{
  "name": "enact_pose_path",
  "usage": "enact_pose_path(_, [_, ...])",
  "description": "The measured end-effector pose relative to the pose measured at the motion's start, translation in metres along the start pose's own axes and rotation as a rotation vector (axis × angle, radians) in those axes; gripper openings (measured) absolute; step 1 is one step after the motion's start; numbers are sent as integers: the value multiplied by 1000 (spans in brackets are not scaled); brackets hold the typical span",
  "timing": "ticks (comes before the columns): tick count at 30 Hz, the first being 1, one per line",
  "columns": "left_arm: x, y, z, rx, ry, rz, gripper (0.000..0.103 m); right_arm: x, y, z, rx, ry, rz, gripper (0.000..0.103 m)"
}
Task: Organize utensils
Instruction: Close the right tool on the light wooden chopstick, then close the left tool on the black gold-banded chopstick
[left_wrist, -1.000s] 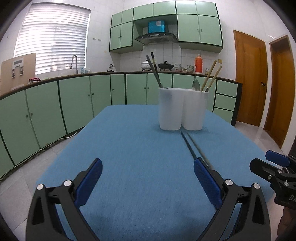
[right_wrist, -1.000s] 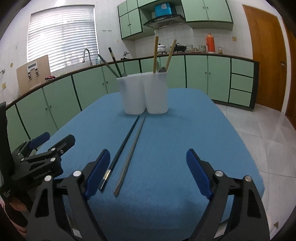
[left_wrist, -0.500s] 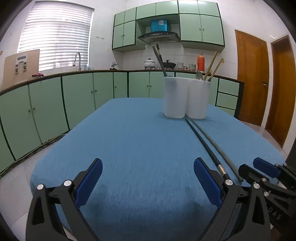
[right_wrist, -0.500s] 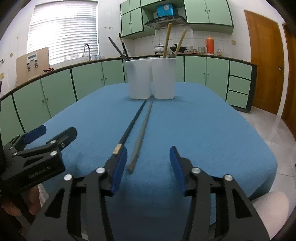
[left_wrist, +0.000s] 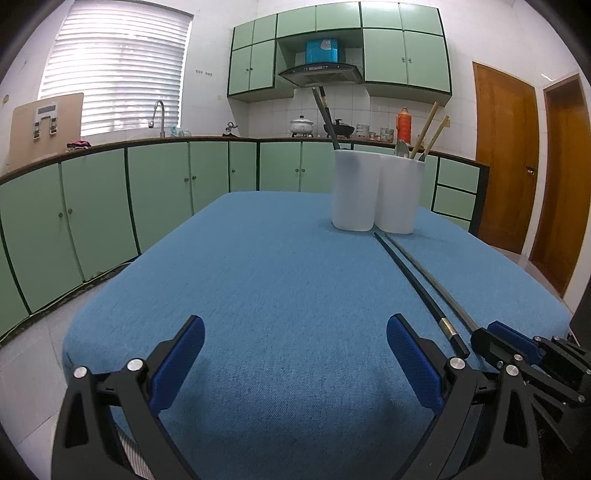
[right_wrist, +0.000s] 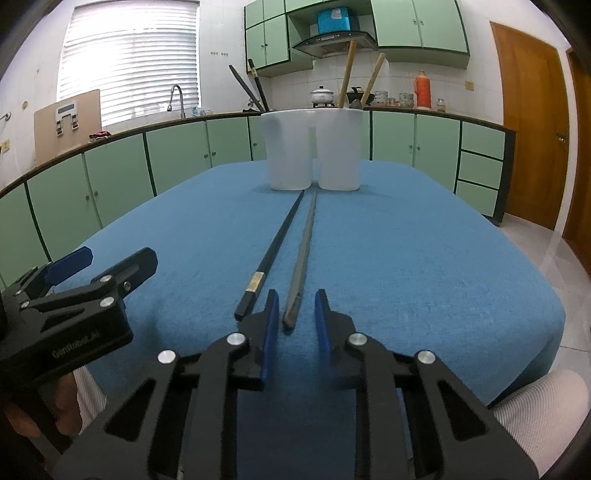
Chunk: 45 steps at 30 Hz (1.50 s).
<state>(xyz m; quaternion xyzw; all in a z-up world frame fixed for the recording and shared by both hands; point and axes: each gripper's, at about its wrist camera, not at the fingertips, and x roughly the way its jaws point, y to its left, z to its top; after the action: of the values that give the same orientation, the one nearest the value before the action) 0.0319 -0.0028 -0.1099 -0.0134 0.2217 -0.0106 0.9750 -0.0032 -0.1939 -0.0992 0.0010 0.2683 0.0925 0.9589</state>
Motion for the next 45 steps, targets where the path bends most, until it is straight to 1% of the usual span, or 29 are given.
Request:
enact_pose_path(4, [-1,3,-1,-6,-1,-3,97,2,6,1,-27,8,-15,8])
enact_pose_path(8, [-1,5,-2,-8,-1,-5,97,2,7,4,-34,31,-21,6])
enact_pose_path(11, [-2,5,-1,-8,-2,-10,97,1,0,8,4,66,1,6])
enact_pose_path(13, [-3,4,-1,-5,-3,-14,97,0,-3,10,15,73,-1,6])
enact_pose_path(18, [-5,-3,-1,10,0,-33,97,-5,-12,14,32,73,-36,5])
enact_pose_path(25, [-6,-29,0,38,16,-101,95,-13,-31,14,74,52,-77,5])
enact_pose_path(31, [2,-59,-4,77,53,-153,86,-20,-57,12,126,36,-110,5])
enact_pose_path(34, [5,-72,-6,89,64,-164,78,-22,-65,11,140,33,-116,5])
enact_pose_path(36, [8,-78,-8,95,74,-166,69,-23,-69,11,147,31,-113,5])
enact_pose_path(39, [12,-86,-10,97,92,-168,59,-25,-72,9,152,25,-107,5])
enact_pose_path(43, [14,-94,-10,107,91,-155,51,-28,-76,7,156,19,-99,5])
enact_pose_path(45, [15,-96,-10,102,89,-148,40,-30,-78,6,161,17,-94,5])
